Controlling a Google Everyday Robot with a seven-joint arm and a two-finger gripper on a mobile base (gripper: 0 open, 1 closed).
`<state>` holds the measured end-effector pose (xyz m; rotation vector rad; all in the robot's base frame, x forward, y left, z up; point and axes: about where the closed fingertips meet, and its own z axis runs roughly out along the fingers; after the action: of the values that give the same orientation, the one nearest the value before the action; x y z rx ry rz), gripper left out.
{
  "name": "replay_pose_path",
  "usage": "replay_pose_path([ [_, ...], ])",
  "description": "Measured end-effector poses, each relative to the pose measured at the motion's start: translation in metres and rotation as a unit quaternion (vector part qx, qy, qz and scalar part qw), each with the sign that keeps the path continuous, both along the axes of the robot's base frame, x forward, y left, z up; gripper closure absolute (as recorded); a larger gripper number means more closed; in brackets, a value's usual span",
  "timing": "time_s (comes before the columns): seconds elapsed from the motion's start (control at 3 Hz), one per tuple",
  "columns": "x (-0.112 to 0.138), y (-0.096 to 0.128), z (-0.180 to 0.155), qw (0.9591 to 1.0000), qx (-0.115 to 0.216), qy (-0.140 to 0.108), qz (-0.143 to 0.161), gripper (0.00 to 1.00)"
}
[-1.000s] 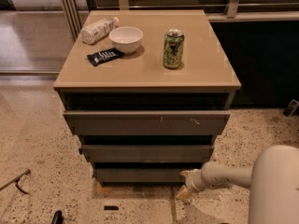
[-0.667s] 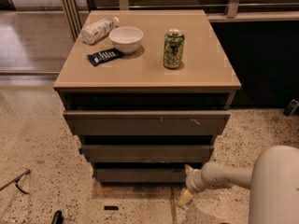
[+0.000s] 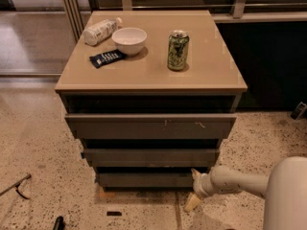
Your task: Open bottom drawer
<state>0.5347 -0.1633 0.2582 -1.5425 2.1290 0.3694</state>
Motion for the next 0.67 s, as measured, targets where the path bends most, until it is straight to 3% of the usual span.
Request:
replay_pose_path([
  [0.67, 0.0159, -0.0042, -0.006, 0.9981, 0.05, 0.007, 0.034, 0.0],
])
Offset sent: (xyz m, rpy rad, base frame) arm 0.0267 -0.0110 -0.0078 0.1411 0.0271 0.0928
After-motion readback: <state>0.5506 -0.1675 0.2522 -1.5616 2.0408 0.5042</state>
